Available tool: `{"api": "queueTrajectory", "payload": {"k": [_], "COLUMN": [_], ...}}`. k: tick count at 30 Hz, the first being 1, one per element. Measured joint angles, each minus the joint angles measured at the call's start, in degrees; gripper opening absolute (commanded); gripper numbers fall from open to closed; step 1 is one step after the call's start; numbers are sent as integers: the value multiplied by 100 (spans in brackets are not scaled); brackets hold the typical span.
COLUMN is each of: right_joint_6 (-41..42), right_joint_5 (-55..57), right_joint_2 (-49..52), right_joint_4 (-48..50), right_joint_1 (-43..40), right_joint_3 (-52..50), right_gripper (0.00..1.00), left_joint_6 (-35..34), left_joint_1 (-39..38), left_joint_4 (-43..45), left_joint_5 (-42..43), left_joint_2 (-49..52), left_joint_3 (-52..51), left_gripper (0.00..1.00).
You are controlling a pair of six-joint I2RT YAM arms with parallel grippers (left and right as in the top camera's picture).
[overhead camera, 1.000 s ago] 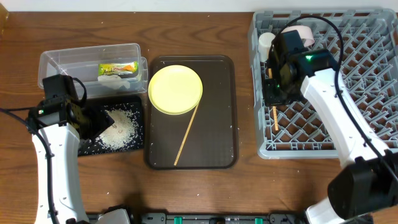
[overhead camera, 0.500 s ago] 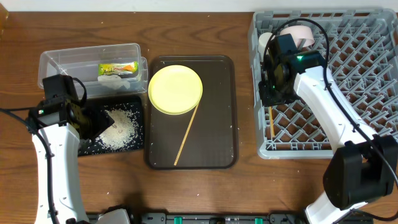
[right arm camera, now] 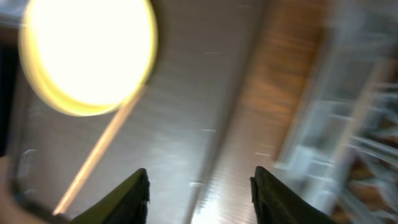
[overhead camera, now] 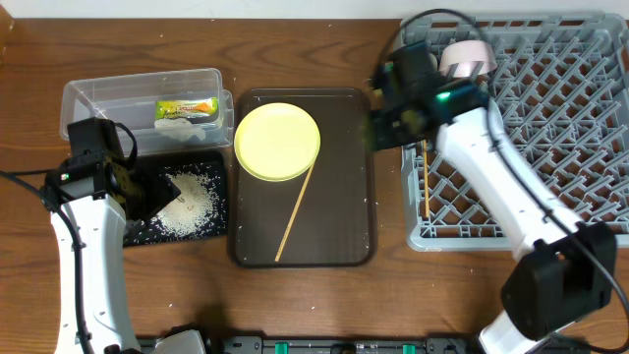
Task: Sort waste into correct bins and load items into the dishwasher rack
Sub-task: 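Return the right gripper to grasp the second chopstick on the tray, then carry the second chopstick to the rack and release it upright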
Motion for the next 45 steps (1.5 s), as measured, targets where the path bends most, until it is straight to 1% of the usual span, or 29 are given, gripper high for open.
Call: {"api": "queueTrajectory", "payload": {"k": [5,10,14,19,24,26,28,30,33,35,37,45], "right_joint_6": [656,1565,2122,2516,2723,2809,2892,2935,2990,3023,3023,2673], "right_joint_5": [-87,181,442,605,811,968,1126,1224,1298,1335,1349,1141], "right_joint_2": [157,817,1373,1871,2061,2061,2065,2070,2074,2074,2074,2068], "right_joint_4": [223,238,306,527,428,238,17,-149,-323,-411,-483,-667], "right_joint_1": [940,1794,2225,2498,2516,2514,2503,2483,2387,2282,2151,1624], "right_joint_3": [0,0,-2,-2,9,9,9,9,9,9,9,9], "right_gripper": [61,62,62,59,49,41,36,29,11,4,1,1], "left_joint_6": [0,0,0,0,0,0,0,0,0,0,0,0], "left_joint_1": [0,0,0,0,0,0,0,0,0,0,0,0], "left_joint_4": [0,0,0,-2,-2,0,-2,0,0,-2,0,0], "left_joint_5": [0,2,0,0,2,2,2,2,2,2,2,0], "left_joint_2": [0,0,0,0,0,0,0,0,0,0,2,0], "left_joint_3": [0,0,0,0,0,0,0,0,0,0,0,0], "left_gripper": [85,85,85,85,85,85,85,85,85,85,85,85]}}
